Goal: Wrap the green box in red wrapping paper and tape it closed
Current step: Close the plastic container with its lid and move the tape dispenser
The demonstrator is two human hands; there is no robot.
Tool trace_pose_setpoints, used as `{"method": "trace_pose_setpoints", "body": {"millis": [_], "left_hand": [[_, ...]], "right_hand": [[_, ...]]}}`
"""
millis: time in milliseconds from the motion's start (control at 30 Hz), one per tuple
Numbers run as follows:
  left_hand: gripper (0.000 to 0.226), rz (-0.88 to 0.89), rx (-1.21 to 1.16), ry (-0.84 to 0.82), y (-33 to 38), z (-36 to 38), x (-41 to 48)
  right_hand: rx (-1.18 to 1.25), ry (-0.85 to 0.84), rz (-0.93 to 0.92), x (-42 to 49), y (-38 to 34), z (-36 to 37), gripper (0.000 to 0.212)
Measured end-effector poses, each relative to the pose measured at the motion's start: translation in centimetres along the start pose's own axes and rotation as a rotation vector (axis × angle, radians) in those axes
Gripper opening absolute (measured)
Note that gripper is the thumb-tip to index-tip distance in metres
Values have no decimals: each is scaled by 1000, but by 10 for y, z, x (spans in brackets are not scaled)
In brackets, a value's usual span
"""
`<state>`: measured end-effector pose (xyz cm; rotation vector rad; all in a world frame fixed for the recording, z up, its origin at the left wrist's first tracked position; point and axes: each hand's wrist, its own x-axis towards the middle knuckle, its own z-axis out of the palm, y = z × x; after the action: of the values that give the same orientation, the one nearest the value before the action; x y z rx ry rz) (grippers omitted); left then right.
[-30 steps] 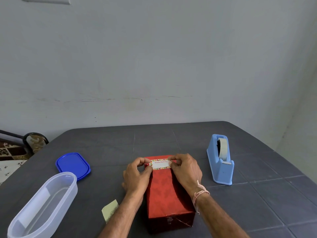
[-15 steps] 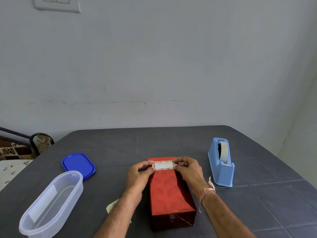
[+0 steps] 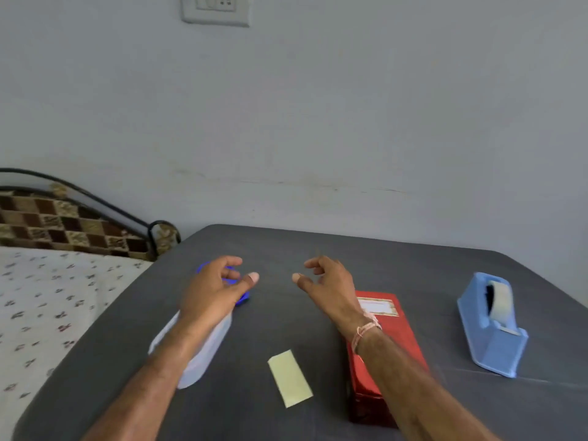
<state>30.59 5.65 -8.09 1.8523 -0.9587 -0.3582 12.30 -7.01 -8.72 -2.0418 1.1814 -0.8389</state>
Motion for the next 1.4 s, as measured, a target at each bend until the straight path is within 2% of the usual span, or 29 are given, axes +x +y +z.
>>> {"method": "trace_pose_setpoints", "body": {"millis": [67, 133, 267, 333, 400, 533, 633, 733, 833, 867, 967, 1067, 1133, 1233, 1400], "left_hand": [[55, -118, 241, 39, -33, -45, 7], [58, -241, 301, -6, -58, -73, 6], [32, -300, 117, -168, -95, -93, -4], [26, -309, 17, -171, -102, -92, -9], [26, -329, -28, -140, -104, -88, -11], [40, -346, -7, -120, -111, -83, -10], [33, -373, -65, -106, -111, -86, -11], [31, -464, -262, -75, -107, -90, -15], [27, -528, -448, -57, -105, -88, -16], [28, -537, -500, -49, -105, -86, -15], [36, -532, -586, -18, -104, -77, -13], [31, -501, -708, -2, -96, -61, -15], [33, -494, -810, -27, -88, -49, -20], [41, -494, -956, -79, -73, -32, -34], [53, -411, -1182, -204, -60, -9, -53]], "right_hand": [[15, -137, 45, 15, -21, 34, 49], [-4, -210, 81, 30, -32, 62, 58], [-32, -311, 171, 54, -53, 107, 78], [-77, -338, 214, 66, -58, 126, 80], [-142, -350, 235, 74, -58, 142, 76], [-362, -361, 196, 87, -51, 178, 84], [-419, -359, 180, 91, -51, 188, 82], [-220, -375, 255, 94, -44, 180, 88], [91, -385, 324, 92, -34, 170, 82], [219, -387, 350, 88, -31, 165, 77], [595, -444, 380, 63, -32, 142, 40], [852, -548, 371, 25, -32, 122, 30], [929, -591, 317, 2, -34, 114, 36], [898, -541, 247, -28, -37, 104, 48], [754, -455, 140, -52, -31, 96, 33]]}}
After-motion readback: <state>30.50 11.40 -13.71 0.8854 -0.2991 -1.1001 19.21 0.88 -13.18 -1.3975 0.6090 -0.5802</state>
